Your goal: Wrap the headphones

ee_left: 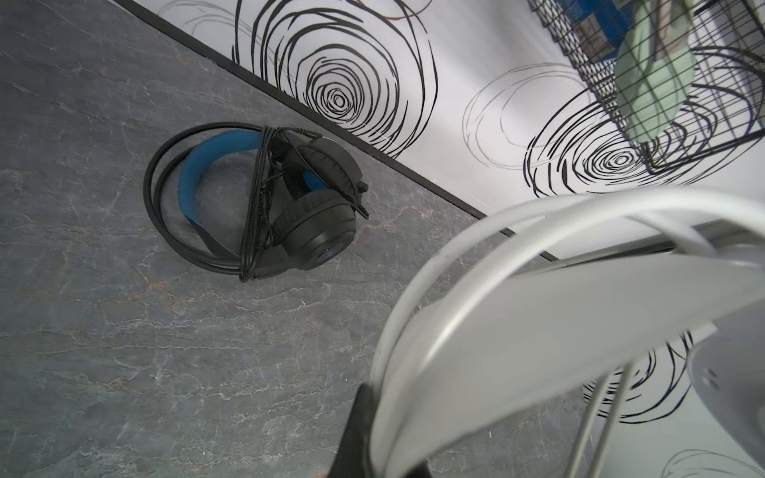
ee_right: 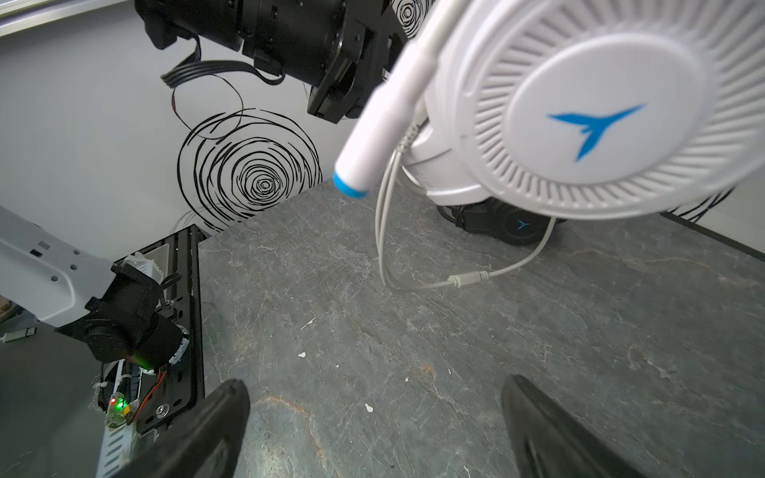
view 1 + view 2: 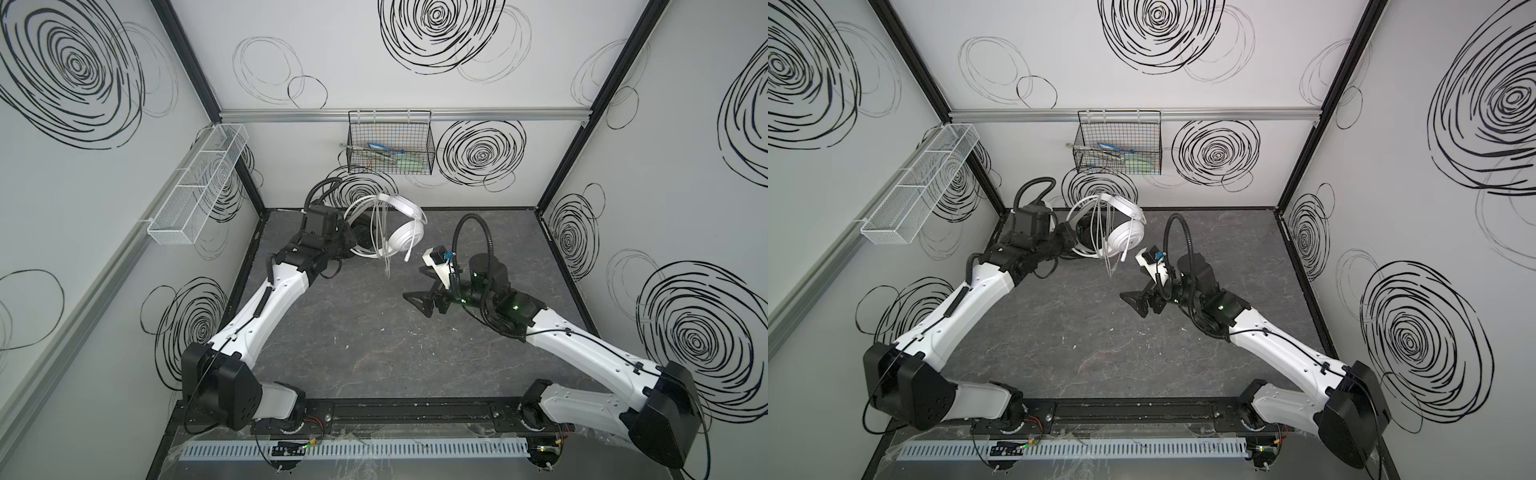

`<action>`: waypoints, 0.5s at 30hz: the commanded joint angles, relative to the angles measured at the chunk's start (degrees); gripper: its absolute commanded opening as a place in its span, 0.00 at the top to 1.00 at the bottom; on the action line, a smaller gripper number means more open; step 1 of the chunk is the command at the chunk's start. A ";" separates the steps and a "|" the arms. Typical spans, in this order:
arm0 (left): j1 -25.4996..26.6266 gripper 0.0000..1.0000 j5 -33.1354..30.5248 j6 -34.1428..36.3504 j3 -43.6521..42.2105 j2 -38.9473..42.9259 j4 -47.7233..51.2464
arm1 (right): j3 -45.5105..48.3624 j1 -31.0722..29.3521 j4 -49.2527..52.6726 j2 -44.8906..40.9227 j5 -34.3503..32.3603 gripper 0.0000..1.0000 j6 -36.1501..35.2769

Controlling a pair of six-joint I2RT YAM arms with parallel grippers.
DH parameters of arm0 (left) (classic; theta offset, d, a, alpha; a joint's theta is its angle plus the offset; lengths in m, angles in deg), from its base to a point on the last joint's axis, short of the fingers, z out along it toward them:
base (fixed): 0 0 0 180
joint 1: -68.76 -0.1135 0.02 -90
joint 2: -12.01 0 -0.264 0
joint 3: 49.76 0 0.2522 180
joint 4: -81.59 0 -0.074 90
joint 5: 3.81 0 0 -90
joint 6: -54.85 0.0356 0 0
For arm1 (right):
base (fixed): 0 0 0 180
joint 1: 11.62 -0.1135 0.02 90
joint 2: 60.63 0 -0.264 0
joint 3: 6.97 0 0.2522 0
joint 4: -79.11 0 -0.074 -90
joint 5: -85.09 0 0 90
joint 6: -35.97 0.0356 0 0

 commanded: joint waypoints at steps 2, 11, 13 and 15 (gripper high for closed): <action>1.15 1.00 1.63 -7.12 2.51 -0.28 -7.93 | -1.71 0.22 -5.60 1.86 -0.47 0.00 -1.11; 4.59 1.00 3.69 -12.54 3.07 -1.43 -9.60 | -3.70 2.32 -9.36 5.08 0.27 0.05 0.32; 5.34 1.00 3.74 -12.91 3.51 -1.66 -9.60 | -3.55 2.77 -10.07 5.20 0.32 0.08 0.63; 6.09 1.00 3.81 -13.49 3.93 -1.99 -9.63 | -3.37 3.31 -10.73 5.22 0.33 0.13 1.04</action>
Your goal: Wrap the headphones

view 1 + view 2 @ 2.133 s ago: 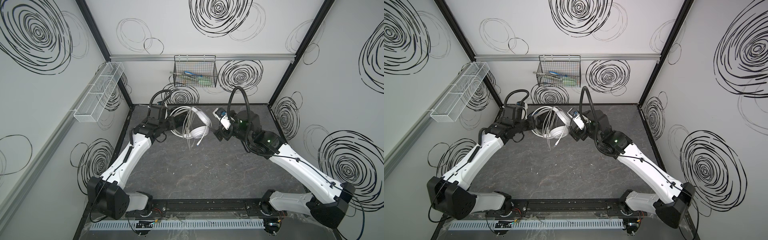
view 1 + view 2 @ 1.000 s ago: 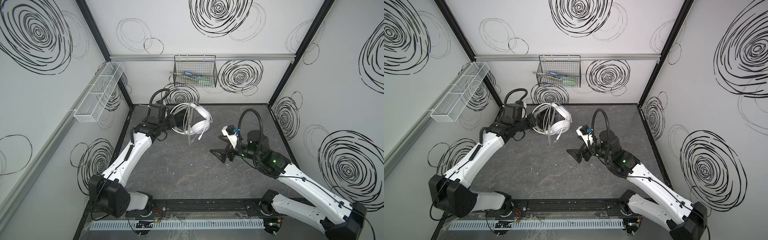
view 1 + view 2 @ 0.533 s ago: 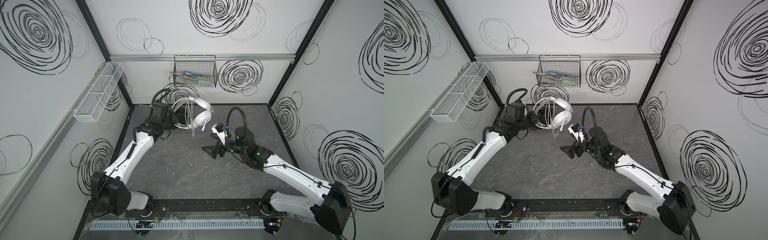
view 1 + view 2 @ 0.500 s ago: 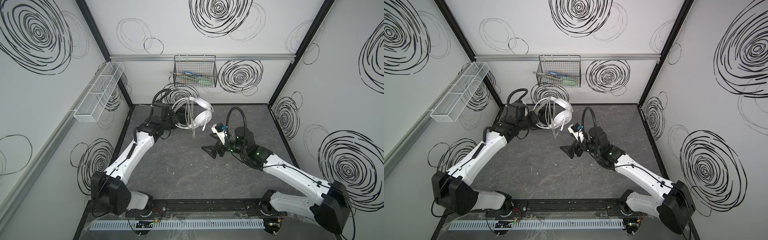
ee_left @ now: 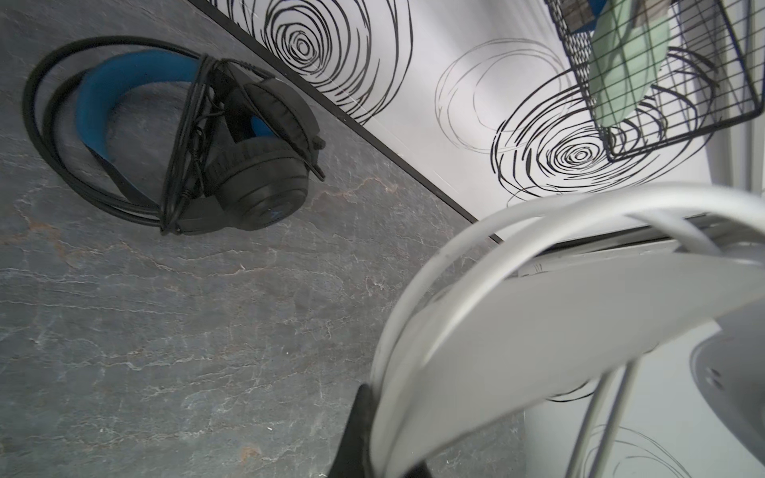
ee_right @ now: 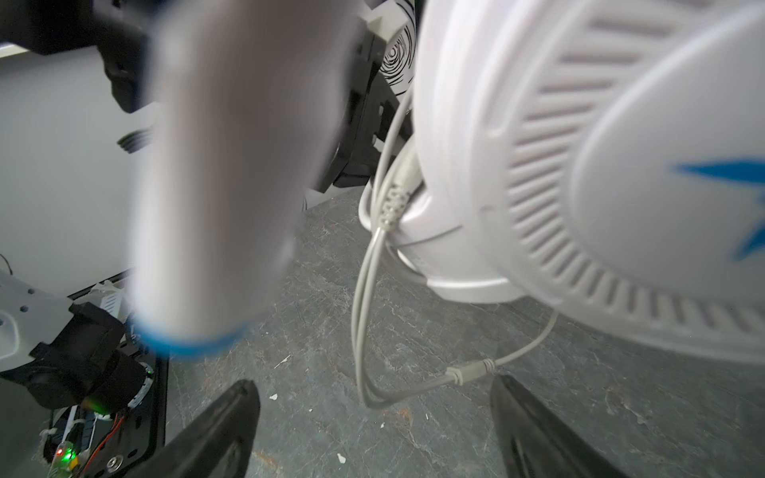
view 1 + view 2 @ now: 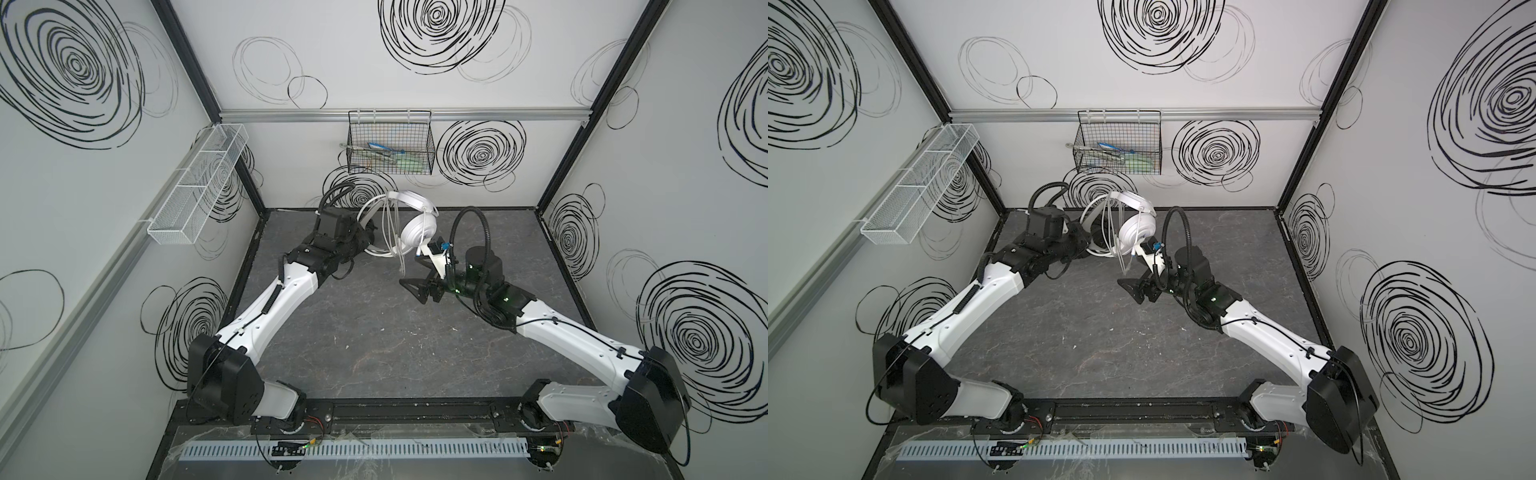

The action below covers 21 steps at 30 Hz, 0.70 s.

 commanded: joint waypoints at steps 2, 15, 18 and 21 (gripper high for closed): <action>1.63 1.00 1.66 -4.49 3.83 -0.36 -7.26 | -1.65 1.02 -3.85 0.39 0.71 0.17 1.12; 3.76 1.00 1.82 -6.97 5.00 -2.27 -8.61 | -1.73 1.29 -3.26 -0.83 1.33 0.73 1.18; 3.43 1.00 2.11 -6.93 4.77 -2.16 -8.72 | -1.40 1.46 -2.61 -1.67 1.70 0.83 1.08; 2.93 1.00 1.85 -6.47 4.47 -1.78 -8.60 | -1.45 1.47 -1.84 -2.34 2.03 0.92 0.83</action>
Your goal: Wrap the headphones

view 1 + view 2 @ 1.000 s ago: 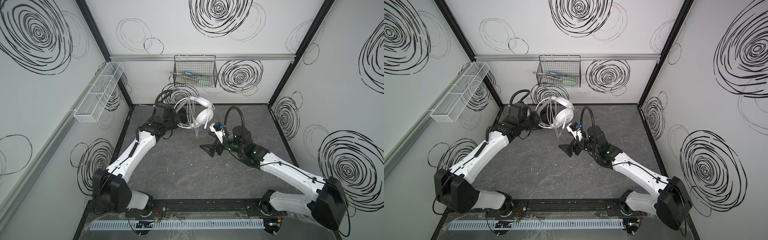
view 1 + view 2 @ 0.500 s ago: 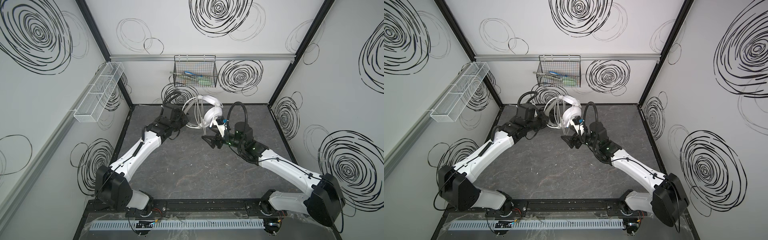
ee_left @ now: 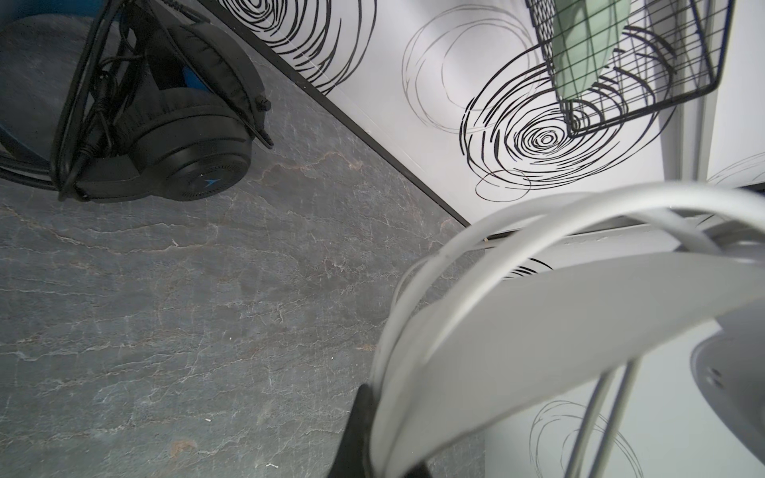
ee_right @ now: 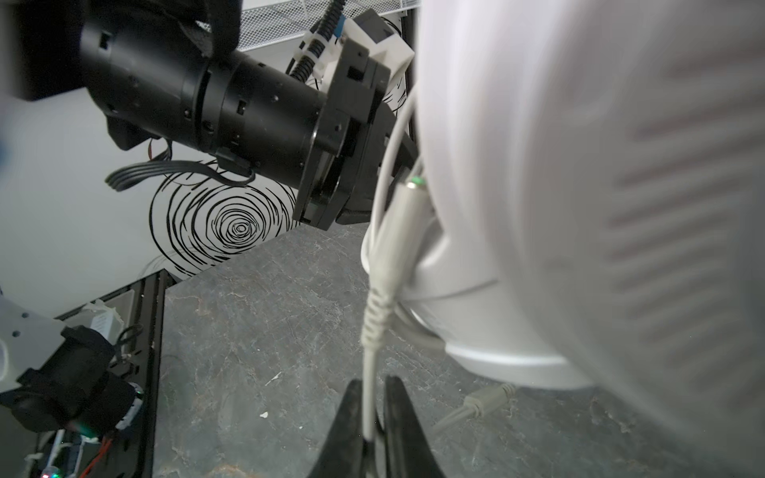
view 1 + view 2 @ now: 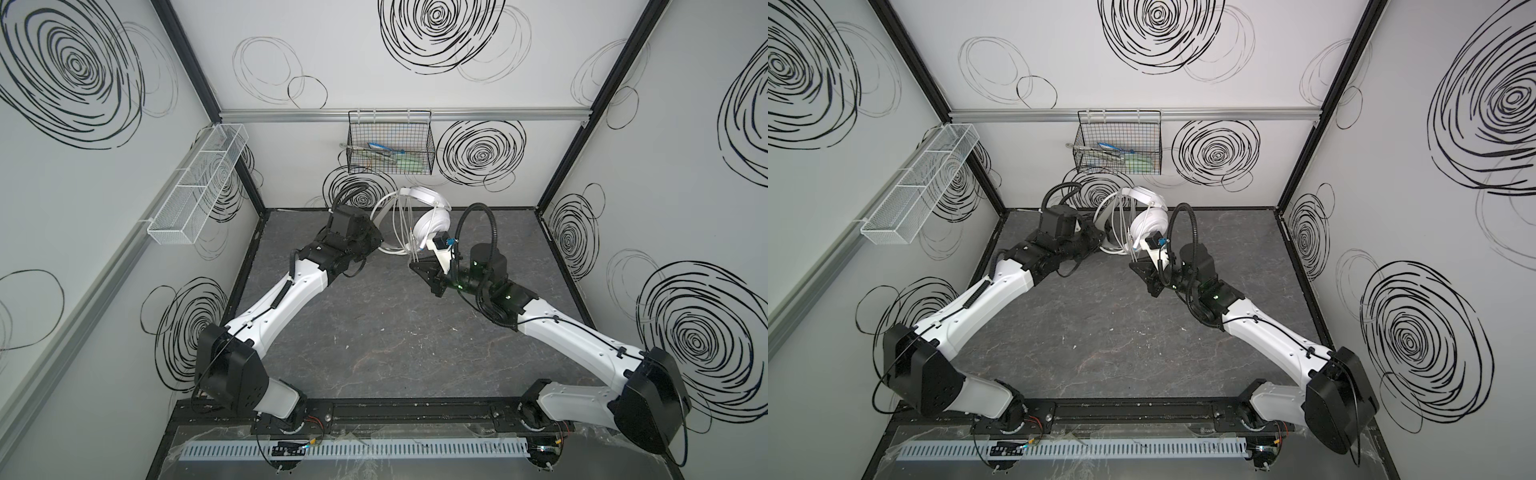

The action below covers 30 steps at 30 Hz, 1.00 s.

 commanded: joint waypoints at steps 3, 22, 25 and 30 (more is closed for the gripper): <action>-0.98 1.00 0.49 -1.38 1.27 1.34 -6.88 | -1.82 0.11 1.71 -2.73 1.67 0.98 -0.79; -2.76 1.00 -11.18 10.53 -0.54 0.14 -2.25 | -12.06 -10.64 17.31 -6.21 1.32 1.00 -5.41; -0.56 1.00 -15.85 14.30 0.78 -0.39 0.02 | -16.55 -11.61 18.73 -3.99 1.35 1.00 -5.97; 2.50 1.00 -22.17 19.98 0.54 -0.10 1.52 | -25.12 -11.73 22.40 -0.35 -2.37 1.00 -8.66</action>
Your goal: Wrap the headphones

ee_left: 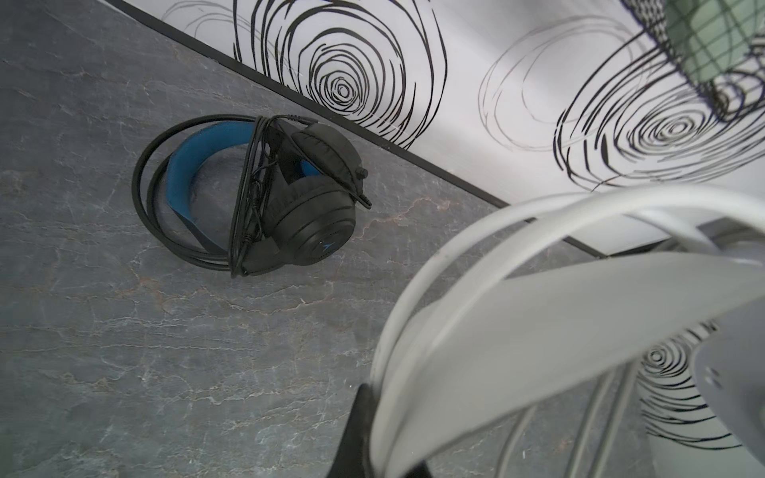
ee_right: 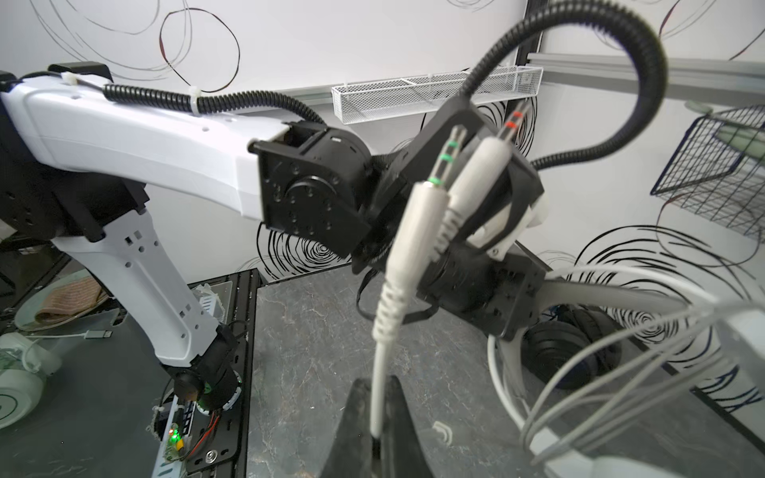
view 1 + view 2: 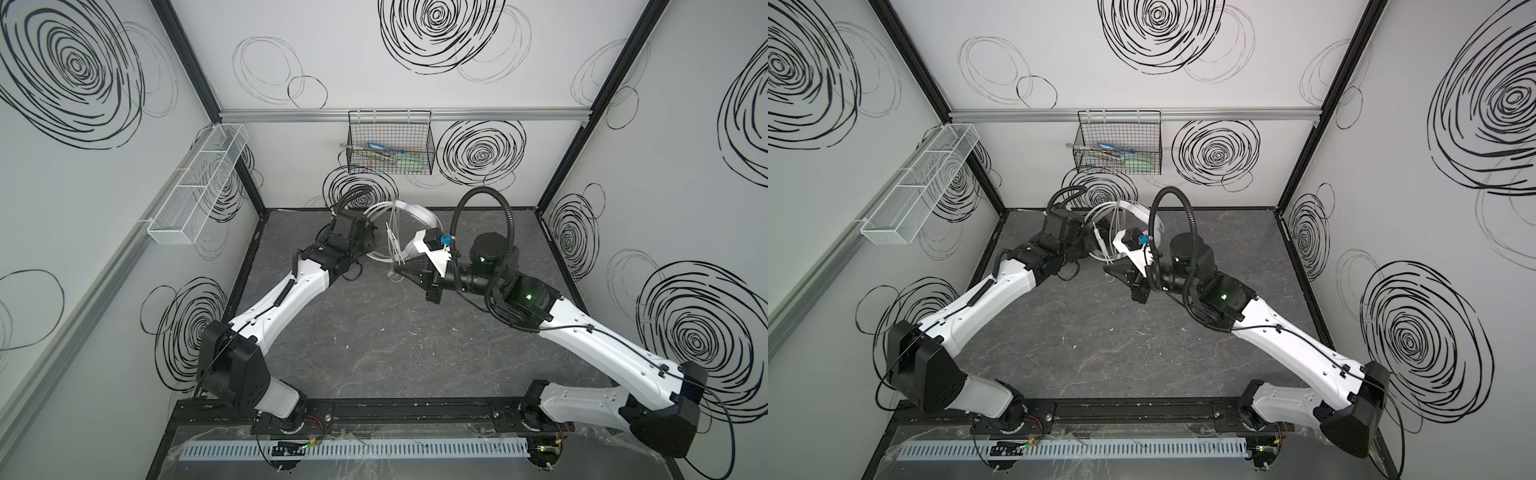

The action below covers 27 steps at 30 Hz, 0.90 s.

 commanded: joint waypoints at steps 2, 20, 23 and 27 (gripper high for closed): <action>1.94 1.00 -7.05 6.13 0.67 1.54 -2.71 | -9.27 0.18 6.04 3.62 -4.12 1.00 -4.21; 1.82 1.00 10.08 15.66 -12.07 10.32 -13.42 | -15.84 12.94 13.11 4.16 -11.88 1.00 -8.44; 2.00 1.00 14.70 17.24 -13.36 11.30 -15.45 | -14.21 14.86 12.16 3.15 -12.86 1.00 -6.39; 2.13 1.00 18.24 20.58 -15.23 13.53 -17.11 | -12.74 18.68 10.08 2.21 -12.55 1.00 -2.70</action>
